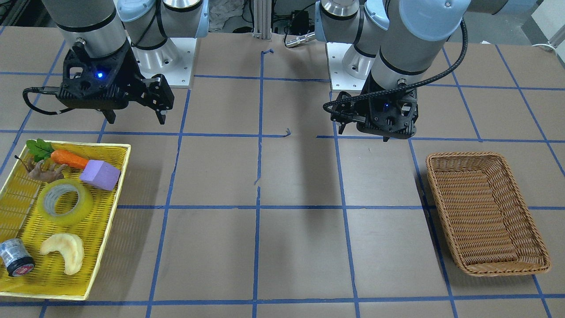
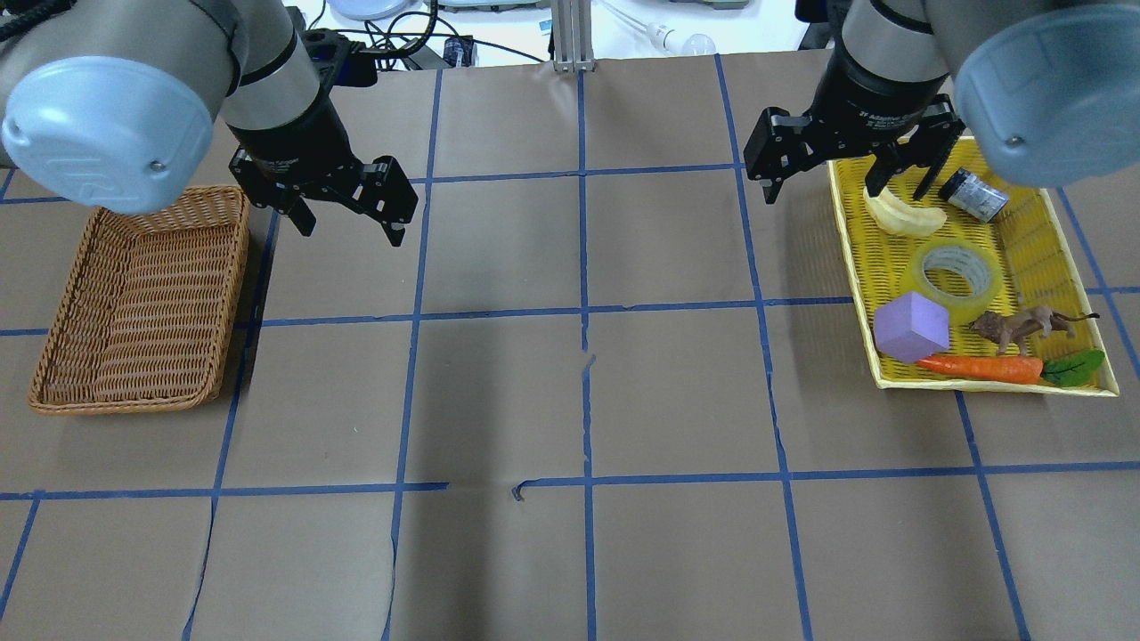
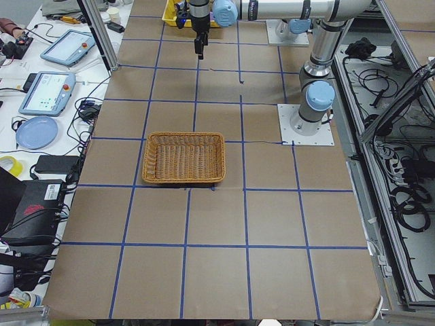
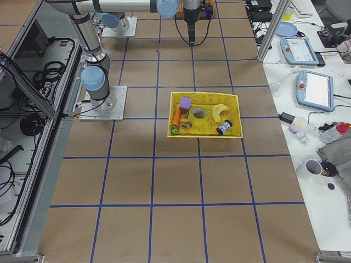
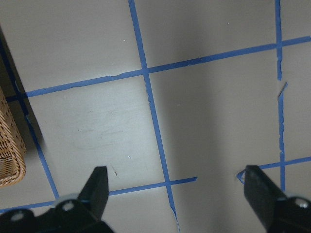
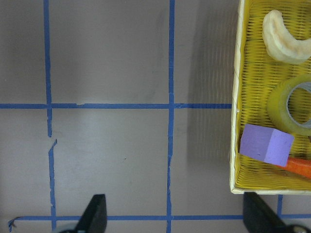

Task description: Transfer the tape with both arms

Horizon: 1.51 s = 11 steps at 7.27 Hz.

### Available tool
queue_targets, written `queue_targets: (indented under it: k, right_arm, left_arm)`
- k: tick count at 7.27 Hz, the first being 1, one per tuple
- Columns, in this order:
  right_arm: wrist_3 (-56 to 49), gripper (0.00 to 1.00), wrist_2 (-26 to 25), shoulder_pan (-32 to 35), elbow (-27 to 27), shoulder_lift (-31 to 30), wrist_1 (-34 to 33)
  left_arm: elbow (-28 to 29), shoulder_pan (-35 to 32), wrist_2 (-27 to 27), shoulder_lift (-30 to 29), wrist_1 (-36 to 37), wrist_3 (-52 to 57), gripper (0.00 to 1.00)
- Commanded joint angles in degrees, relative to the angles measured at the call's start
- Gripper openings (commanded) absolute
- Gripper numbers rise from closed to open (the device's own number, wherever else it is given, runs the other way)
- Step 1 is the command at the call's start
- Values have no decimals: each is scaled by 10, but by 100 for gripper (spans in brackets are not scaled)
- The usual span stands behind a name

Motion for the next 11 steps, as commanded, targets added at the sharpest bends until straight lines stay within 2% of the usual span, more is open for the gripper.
queue_targets:
  k: [1,6,7,9,11]
  right_arm:
    - [-1,100,-4,-6,0,1,3]
    - [-7,100,-1,-22,-2,4,2]
    - [-18,100,-2,-46,-7,14,5]
    - [-110,100,-6,-88,-24,44,19]
    - [-266,100,-18,-183,-16,107,-12]
  left_arm:
    - [0,0,0,0,0,0,100]
    - [-1,0,-2,-1,0,0,100]
    - [-1,0,-2,-1,0,0,100]
    - [-1,0,-2,-2,0,0,100]
    - [-1,0,-2,-2,-1,0,100]
